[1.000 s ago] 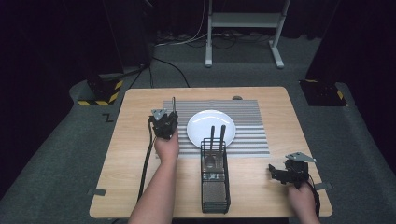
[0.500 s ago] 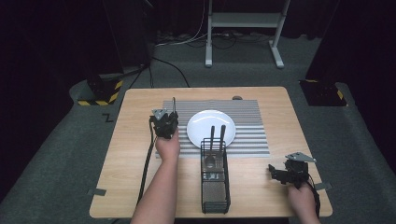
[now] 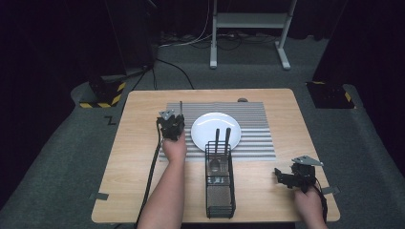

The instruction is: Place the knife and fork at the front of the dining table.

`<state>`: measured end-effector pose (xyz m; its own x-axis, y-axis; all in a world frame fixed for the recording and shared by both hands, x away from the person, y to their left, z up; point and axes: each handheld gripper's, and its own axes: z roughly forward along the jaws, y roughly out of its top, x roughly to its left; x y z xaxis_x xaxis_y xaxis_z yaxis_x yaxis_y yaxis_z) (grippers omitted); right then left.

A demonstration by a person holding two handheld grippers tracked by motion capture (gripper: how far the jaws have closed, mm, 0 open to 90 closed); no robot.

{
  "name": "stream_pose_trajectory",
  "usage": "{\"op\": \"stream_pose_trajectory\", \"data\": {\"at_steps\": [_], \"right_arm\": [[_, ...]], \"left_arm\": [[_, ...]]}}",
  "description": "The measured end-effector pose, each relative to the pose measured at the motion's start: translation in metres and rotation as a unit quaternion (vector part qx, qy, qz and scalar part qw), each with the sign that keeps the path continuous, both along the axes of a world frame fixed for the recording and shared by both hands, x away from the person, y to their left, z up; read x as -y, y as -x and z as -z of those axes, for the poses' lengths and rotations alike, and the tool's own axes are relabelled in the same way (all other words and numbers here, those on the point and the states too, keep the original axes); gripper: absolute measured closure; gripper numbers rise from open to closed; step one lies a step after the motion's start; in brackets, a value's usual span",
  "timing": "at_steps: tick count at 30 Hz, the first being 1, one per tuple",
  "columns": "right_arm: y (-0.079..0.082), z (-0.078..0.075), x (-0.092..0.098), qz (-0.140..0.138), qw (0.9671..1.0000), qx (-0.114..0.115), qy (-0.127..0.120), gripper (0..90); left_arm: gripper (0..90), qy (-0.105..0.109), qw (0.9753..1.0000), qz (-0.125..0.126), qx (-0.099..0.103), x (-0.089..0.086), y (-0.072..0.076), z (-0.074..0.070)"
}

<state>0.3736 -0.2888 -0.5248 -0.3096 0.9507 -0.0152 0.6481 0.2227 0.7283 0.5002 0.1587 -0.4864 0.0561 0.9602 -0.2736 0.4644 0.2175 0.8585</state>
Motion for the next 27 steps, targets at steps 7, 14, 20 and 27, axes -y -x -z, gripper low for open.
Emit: {"op": "stream_pose_trajectory", "data": {"at_steps": [7, 14, 20, 27], "right_arm": [[0.0, 0.0, 0.0, 0.0, 1.0, 0.0, 0.0, 9.9], [0.0, 0.0, 0.0, -0.001, 1.0, 0.0, -0.001, 10.0], [0.0, 0.0, 0.0, 0.0, 1.0, -0.001, -0.002, 10.1], [0.0, 0.0, 0.0, -0.001, 1.0, 0.0, -0.001, 10.0]], "left_arm": [[82.9, 0.004, 0.9999, -0.005, -0.01, 0.001, -0.004, 0.003], [82.9, -0.01, 0.9998, -0.002, -0.015, 0.006, -0.007, 0.005], [82.9, -0.002, 0.9996, -0.005, -0.027, 0.003, -0.01, 0.008], [82.8, -0.003, 0.9992, 0.0, -0.04, 0.006, -0.016, 0.013]]}}
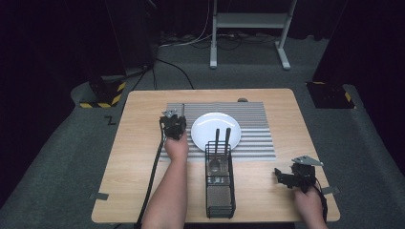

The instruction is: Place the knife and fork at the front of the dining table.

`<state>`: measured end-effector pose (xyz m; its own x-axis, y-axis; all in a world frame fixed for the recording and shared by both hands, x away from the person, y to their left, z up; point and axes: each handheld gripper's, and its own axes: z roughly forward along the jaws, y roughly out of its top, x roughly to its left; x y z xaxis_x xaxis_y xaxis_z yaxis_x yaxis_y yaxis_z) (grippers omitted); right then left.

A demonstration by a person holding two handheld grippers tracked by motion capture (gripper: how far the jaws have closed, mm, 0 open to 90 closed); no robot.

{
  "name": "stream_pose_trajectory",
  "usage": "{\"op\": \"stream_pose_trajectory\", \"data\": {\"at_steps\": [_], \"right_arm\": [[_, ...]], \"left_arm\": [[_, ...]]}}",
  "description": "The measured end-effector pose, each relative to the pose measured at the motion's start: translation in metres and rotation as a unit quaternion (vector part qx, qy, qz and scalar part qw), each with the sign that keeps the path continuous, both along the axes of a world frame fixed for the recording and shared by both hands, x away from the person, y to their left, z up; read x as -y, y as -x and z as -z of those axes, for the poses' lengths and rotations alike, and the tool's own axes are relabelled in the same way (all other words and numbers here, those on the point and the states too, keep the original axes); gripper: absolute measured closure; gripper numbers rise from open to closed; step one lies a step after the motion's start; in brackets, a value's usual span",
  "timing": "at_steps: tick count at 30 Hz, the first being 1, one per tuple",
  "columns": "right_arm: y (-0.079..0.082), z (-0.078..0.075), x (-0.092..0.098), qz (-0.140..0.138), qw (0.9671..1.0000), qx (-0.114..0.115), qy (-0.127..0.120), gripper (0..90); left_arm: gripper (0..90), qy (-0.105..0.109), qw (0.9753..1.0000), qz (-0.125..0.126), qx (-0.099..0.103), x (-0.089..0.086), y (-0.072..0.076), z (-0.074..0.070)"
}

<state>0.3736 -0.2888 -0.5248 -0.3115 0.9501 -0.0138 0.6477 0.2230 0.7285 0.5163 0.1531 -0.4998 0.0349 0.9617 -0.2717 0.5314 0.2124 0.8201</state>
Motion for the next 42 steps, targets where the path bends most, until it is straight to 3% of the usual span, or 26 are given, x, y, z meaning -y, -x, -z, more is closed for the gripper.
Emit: {"op": "stream_pose_trajectory", "data": {"at_steps": [14, 27, 42], "right_arm": [[0.0, 0.0, 0.0, 0.001, 1.0, 0.0, 0.0, 10.1], [0.0, 0.0, 0.0, 0.001, 1.0, 0.0, 0.0, 10.0], [0.0, 0.0, 0.0, 0.001, 1.0, 0.0, 0.0, 10.0]], "left_arm": [[82.8, 0.021, 0.9996, -0.001, -0.018, -0.003, -0.007, 0.007], [82.7, 0.021, 0.9995, 0.003, -0.023, -0.003, -0.008, 0.007], [82.4, 0.026, 0.9985, -0.011, -0.047, -0.005, -0.012, 0.01]]}}
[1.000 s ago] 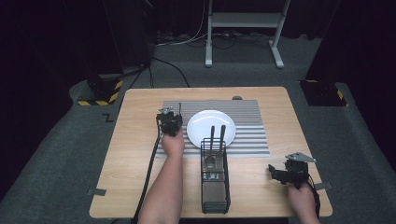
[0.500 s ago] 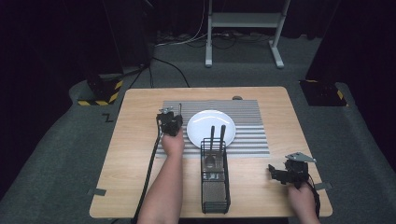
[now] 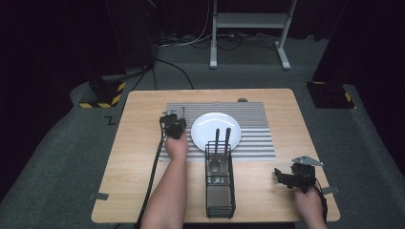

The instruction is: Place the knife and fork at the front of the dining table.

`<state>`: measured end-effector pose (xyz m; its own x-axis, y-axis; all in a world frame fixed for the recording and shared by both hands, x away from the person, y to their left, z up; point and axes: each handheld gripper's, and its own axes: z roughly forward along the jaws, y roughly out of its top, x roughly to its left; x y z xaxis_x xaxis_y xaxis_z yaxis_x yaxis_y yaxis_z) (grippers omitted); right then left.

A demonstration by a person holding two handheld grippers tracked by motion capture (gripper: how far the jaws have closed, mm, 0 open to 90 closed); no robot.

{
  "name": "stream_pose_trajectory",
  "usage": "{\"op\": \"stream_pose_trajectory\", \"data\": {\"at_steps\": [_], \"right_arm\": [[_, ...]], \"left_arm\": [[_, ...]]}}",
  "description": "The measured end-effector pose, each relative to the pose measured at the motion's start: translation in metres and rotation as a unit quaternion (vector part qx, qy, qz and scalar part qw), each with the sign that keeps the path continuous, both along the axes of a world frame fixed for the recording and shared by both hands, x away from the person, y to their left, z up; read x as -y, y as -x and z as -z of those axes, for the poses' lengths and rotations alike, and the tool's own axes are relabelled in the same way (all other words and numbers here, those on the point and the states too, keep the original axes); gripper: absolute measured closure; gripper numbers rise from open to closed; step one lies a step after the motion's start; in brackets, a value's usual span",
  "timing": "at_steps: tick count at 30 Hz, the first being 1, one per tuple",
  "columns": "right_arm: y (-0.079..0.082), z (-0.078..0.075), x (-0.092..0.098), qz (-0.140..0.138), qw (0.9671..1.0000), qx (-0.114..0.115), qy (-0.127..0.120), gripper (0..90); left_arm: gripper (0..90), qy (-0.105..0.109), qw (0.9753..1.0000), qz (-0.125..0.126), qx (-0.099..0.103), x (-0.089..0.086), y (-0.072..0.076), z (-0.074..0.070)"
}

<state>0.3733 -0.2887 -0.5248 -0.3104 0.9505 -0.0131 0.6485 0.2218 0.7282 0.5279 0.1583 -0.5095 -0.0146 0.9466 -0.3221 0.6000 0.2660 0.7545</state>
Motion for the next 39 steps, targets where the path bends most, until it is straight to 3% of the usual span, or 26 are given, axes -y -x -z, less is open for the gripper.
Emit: {"op": "stream_pose_trajectory", "data": {"at_steps": [5, 9, 17, 20, 23, 25, 27, 33, 39], "right_arm": [[0.0, 0.0, 0.0, 0.0, 1.0, 0.0, 0.0, 10.0], [0.0, 0.0, 0.0, 0.0, 1.0, 0.0, 0.0, 9.9], [0.0, 0.0, 0.0, -0.001, 1.0, 0.0, 0.0, 9.8], [0.0, 0.0, 0.0, -0.001, 1.0, 0.0, 0.0, 9.9], [0.0, 0.0, 0.0, -0.001, 1.0, 0.0, 0.0, 9.9], [0.0, 0.0, 0.0, -0.001, 1.0, 0.0, 0.0, 9.9], [0.0, 0.0, 0.0, 0.0, 1.0, 0.0, 0.0, 9.9], [0.0, 0.0, 0.0, 0.0, 1.0, 0.0, 0.0, 9.9], [0.0, 0.0, 0.0, -0.001, 1.0, 0.0, -0.001, 9.8]], "left_arm": [[81.5, 0.001, 1.0, -0.004, 0.001, -0.001, 0.0, 0.001], [74.5, 0.004, 0.9999, -0.008, 0.009, -0.004, 0.0, -0.005], [66.0, -0.014, 0.9998, -0.007, 0.015, -0.009, 0.006, -0.009], [58.0, -0.034, 0.9992, -0.001, 0.02, -0.009, 0.011, -0.012], [51.9, -0.06, 0.9976, 0.007, 0.032, -0.007, 0.023, -0.015], [46.9, -0.063, 0.9972, 0.015, 0.038, -0.009, 0.031, -0.016], [44.5, -0.083, 0.9952, 0.018, 0.048, -0.009, 0.041, -0.017], [37.3, -0.095, 0.9935, 0.033, 0.053, -0.015, 0.066, -0.016], [27.8, -0.131, 0.9887, 0.05, 0.053, -0.023, 0.09, -0.013]]}}
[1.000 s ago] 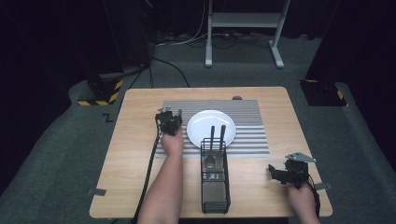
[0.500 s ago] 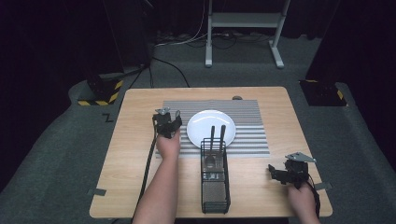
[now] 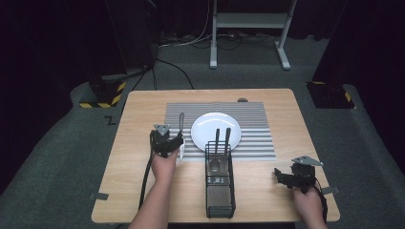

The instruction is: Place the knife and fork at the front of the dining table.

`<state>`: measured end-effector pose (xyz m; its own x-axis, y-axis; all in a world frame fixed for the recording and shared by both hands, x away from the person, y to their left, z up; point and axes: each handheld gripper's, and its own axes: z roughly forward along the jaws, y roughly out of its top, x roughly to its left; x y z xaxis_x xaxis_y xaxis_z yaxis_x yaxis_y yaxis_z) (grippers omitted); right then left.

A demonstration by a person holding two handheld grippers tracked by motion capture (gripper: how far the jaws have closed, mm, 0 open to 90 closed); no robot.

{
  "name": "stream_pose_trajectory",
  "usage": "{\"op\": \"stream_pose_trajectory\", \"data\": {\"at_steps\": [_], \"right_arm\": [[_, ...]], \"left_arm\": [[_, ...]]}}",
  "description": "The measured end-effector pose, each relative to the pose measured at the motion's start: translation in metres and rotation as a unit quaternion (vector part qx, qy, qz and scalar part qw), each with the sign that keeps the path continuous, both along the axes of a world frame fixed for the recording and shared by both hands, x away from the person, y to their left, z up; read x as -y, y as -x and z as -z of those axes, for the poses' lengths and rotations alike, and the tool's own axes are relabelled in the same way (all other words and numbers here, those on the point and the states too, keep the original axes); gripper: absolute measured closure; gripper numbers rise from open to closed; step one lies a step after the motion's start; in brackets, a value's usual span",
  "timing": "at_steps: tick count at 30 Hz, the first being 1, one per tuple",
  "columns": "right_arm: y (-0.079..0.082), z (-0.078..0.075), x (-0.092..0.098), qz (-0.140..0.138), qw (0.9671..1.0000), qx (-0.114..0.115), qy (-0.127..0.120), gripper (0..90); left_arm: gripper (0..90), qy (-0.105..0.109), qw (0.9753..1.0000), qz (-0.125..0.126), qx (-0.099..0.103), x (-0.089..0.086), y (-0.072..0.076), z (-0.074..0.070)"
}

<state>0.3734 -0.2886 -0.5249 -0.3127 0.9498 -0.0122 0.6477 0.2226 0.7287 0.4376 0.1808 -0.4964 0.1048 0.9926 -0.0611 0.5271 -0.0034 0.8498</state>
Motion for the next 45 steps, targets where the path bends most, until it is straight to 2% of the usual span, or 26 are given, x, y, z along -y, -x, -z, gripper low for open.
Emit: {"op": "stream_pose_trajectory", "data": {"at_steps": [4, 7, 11, 15, 18, 21, 24, 27, 32, 38, 42, 45], "right_arm": [[0.0, 0.0, 0.0, 0.0, 1.0, 0.0, 0.001, 9.8], [0.0, 0.0, 0.0, 0.0, 1.0, 0.0, 0.0, 9.8], [0.0, 0.0, 0.0, 0.0, 1.0, 0.0, 0.0, 9.8], [0.0, 0.0, 0.0, 0.0, 1.0, 0.0, 0.0, 9.9], [0.0, 0.0, 0.0, 0.0, 1.0, 0.0, 0.001, 9.9], [0.0, 0.0, 0.0, 0.0, 1.0, 0.0, 0.0, 10.0], [0.0, 0.0, 0.0, -0.001, 1.0, 0.0, 0.0, 10.0], [0.0, 0.0, 0.0, -0.004, 1.0, 0.0, 0.0, 10.2], [0.001, 0.0, 0.0, -0.008, 1.0, 0.0, 0.001, 10.7], [0.003, -0.001, -0.001, -0.015, 0.9998, 0.008, 0.009, 13.8], [0.01, -0.004, -0.004, -0.025, 0.9991, 0.027, 0.02, 15.1], [0.017, -0.012, -0.008, -0.029, 0.998, 0.055, 0.012, 15.3]], "left_arm": [[20.7, -0.013, 0.9998, 0.013, -0.001, -0.006, 0.018, 0.002], [16.6, -0.01, 0.9996, 0.026, -0.003, -0.012, 0.033, 0.005], [14.6, -0.032, 0.9988, 0.037, -0.011, -0.018, 0.053, 0.01], [14.6, -0.043, 0.9985, 0.029, -0.02, -0.025, 0.073, 0.014], [14.1, -0.04, 0.998, 0.041, -0.027, -0.031, 0.088, 0.017], [14.2, -0.025, 0.9984, 0.038, -0.033, -0.041, 0.102, 0.021], [14.2, -0.038, 0.9975, 0.033, -0.049, -0.048, 0.112, 0.027], [14.3, -0.044, 0.9958, 0.039, -0.07, -0.053, 0.117, 0.031], [13.5, -0.044, 0.9938, 0.042, -0.093, -0.054, 0.121, 0.033], [13.4, -0.042, 0.9941, 0.039, -0.092, -0.054, 0.122, 0.033], [12.8, -0.042, 0.994, 0.036, -0.094, -0.053, 0.122, 0.033], [12.4, -0.041, 0.994, 0.037, -0.094, -0.053, 0.121, 0.033]]}}
